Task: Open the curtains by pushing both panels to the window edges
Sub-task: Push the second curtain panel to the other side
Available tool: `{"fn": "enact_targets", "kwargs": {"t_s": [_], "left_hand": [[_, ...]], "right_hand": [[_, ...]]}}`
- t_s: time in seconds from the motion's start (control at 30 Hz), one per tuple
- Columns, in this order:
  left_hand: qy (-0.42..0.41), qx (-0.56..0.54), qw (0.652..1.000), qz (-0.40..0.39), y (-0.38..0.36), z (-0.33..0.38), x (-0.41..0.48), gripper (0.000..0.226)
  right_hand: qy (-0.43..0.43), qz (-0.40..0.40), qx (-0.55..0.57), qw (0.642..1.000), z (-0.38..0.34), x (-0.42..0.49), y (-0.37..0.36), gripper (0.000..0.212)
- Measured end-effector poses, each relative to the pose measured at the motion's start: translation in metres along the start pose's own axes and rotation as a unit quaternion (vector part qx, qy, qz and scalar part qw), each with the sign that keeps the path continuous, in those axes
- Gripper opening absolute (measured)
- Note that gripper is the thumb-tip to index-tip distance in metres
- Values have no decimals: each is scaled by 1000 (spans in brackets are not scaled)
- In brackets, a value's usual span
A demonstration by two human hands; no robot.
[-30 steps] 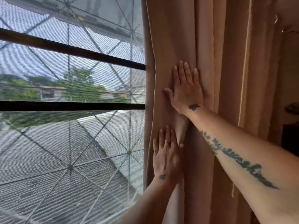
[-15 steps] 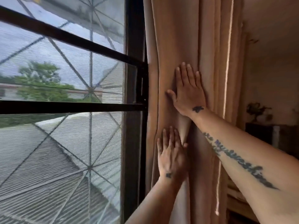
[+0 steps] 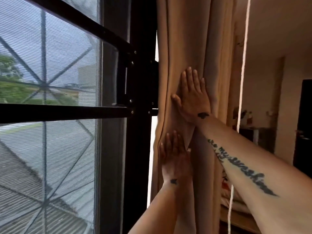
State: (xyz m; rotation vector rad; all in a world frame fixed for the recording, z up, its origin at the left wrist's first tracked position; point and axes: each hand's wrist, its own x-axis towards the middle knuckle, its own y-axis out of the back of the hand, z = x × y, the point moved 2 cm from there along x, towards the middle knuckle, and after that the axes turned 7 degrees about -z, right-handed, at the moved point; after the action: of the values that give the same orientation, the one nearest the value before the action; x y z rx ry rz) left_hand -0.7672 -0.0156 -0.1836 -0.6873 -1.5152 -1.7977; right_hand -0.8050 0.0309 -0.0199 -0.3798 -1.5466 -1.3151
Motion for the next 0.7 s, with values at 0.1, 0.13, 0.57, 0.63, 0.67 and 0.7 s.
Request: {"fn": "enact_targets", "kwargs": {"t_s": [0.1,0.13,0.57,0.63,0.67,0.7], "left_hand": [[11,-22,1000,-19,-7,1,6,56],[11,-23,999,-24,-10,1,7,56],[51,13,994,-96,6,13,-7,56],[65,36,990,-117,11,13,-12,57],[71,51,989,-122,13,12,-15,57],[78,55,988,-125,18,11,-19,57]], "right_hand": [[5,0,4,1000,5,6,-9,76],[7,-1,6,1000,7,6,-11,76],[56,-13,42,997,10,-14,-5,75],[71,-11,64,995,7,-21,-2,81],[78,-8,72,994,5,-25,-2,81],[83,-7,82,993,2,-30,0,81]]}}
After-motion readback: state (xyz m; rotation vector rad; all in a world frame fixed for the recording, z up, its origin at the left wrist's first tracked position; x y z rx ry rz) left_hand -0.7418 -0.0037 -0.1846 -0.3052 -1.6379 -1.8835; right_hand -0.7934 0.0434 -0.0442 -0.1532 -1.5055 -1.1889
